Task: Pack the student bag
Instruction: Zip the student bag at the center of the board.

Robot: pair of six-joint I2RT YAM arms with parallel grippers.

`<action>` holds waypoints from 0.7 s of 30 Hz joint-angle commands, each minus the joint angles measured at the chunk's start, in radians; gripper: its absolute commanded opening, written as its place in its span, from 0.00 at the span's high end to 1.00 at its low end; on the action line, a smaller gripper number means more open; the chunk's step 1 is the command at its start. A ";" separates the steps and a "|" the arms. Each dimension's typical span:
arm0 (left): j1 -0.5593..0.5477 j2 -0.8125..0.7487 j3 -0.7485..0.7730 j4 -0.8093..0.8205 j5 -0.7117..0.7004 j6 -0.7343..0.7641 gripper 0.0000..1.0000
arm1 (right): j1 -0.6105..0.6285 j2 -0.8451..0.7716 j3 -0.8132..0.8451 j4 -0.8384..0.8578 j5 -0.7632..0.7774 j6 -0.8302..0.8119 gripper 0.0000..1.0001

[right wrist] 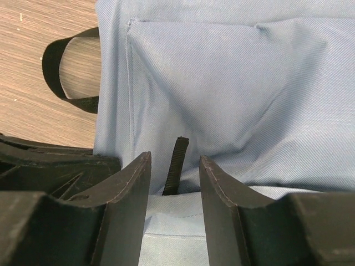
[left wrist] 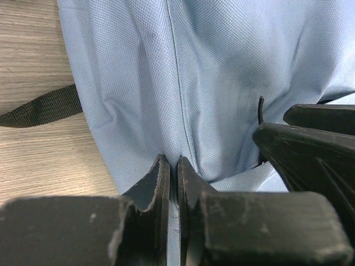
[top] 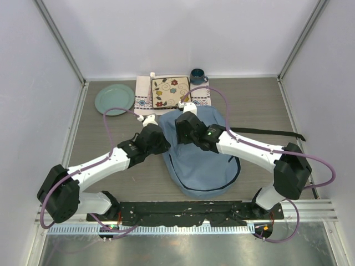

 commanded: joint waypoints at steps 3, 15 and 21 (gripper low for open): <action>0.005 -0.040 -0.004 0.044 0.011 0.014 1.00 | 0.008 -0.038 -0.002 0.071 0.010 -0.028 0.54; 0.006 -0.043 -0.004 0.045 0.013 0.014 1.00 | 0.008 0.051 0.027 0.011 0.003 -0.021 0.58; 0.006 -0.037 -0.003 0.047 0.014 0.014 1.00 | 0.008 0.053 0.021 0.017 0.010 -0.034 0.67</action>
